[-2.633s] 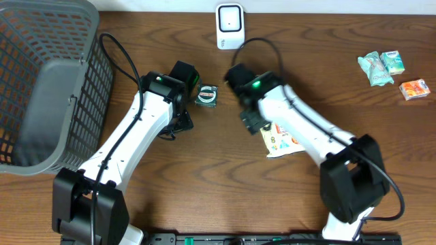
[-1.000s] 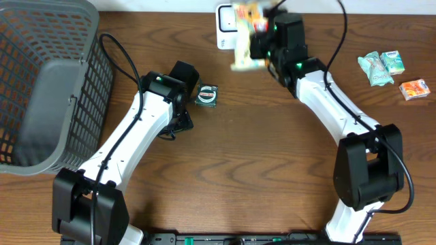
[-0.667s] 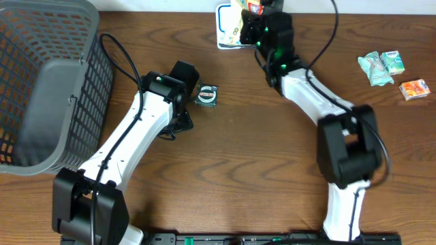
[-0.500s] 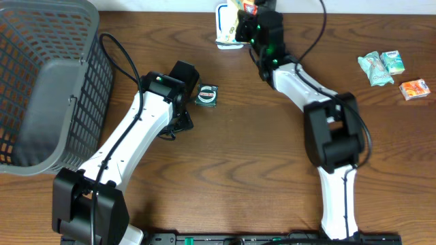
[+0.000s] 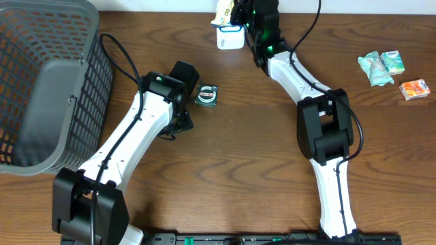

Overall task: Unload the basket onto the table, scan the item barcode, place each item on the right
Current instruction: 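Carry the snack bag to the right table edge and release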

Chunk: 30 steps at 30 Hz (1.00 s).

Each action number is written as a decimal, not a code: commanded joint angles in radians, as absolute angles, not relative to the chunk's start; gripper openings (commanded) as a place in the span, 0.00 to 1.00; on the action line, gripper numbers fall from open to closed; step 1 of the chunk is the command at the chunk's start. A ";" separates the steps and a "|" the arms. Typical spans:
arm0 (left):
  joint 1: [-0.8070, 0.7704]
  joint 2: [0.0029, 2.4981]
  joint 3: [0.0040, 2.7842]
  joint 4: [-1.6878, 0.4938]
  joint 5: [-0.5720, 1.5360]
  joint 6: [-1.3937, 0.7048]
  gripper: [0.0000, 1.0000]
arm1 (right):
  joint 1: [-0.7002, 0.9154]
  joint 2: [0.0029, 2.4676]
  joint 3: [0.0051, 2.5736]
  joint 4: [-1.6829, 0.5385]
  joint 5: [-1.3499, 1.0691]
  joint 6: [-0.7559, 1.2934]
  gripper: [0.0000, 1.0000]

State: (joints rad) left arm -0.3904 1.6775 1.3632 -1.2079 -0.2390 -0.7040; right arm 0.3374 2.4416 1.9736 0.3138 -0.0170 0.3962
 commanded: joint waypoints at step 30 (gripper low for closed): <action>-0.387 1.672 1.357 -1.214 -0.255 -0.713 0.98 | -0.338 2.146 1.995 -0.815 0.138 0.125 0.99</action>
